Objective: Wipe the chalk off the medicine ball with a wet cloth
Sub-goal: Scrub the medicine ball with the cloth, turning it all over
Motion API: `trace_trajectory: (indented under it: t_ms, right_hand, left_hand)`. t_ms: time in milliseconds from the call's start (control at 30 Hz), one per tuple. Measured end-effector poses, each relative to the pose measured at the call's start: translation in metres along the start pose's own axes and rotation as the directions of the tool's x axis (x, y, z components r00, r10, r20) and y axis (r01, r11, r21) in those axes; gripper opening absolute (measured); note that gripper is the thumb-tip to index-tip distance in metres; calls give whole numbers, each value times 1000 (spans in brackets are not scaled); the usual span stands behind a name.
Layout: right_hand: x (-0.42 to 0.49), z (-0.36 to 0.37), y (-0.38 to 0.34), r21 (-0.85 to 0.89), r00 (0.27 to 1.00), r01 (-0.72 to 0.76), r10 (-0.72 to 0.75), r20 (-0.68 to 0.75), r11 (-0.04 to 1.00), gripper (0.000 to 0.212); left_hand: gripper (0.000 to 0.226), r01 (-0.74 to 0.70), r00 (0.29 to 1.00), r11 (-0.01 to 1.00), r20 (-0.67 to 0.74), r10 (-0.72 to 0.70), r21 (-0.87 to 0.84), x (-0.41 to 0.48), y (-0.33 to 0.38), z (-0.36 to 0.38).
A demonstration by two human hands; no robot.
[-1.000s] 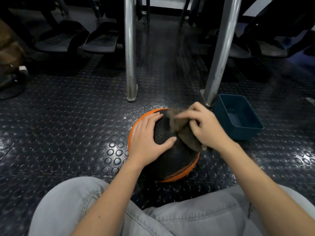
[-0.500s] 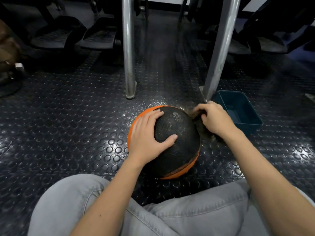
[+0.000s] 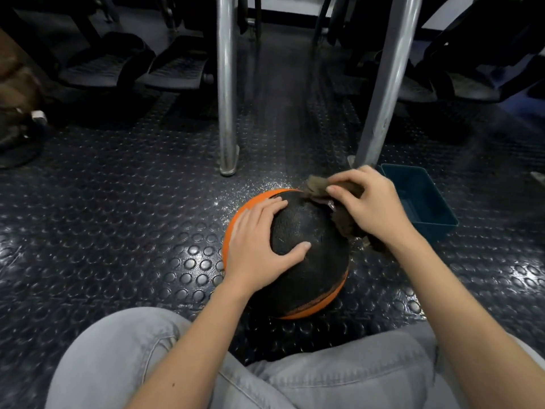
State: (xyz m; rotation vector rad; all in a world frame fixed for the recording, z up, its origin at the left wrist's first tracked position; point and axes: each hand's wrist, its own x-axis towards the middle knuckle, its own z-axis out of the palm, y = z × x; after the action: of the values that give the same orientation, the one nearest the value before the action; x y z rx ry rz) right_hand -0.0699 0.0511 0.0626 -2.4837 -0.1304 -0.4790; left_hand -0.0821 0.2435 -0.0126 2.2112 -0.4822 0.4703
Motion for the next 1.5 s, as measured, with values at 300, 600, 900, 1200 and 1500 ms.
trace_trajectory:
  t_ms: [300,600,900,1200,1500]
  right_hand:
    - [0,7,11,-105,995,-64,71,69,992,15]
    - [4,10,6,-148,996,-11,23,81,989,15]
    - [9,5,12,-193,977,-63,100,187,979,18]
    - [10,8,3,-142,975,-66,95,203,988,18]
    - [8,13,-5,-51,983,-34,43,180,998,17]
  left_hand:
    - [74,27,999,1000,31,-27,-9,0,3,-1]
    - [75,5,1000,1000,13,-5,-7,1,4,1]
    - [75,-13,1000,1000,-7,13,-1,-2,6,2]
    - [75,-16,1000,1000,-10,16,4,-3,6,2]
    - [76,-18,1000,1000,-23,18,11,-2,8,1]
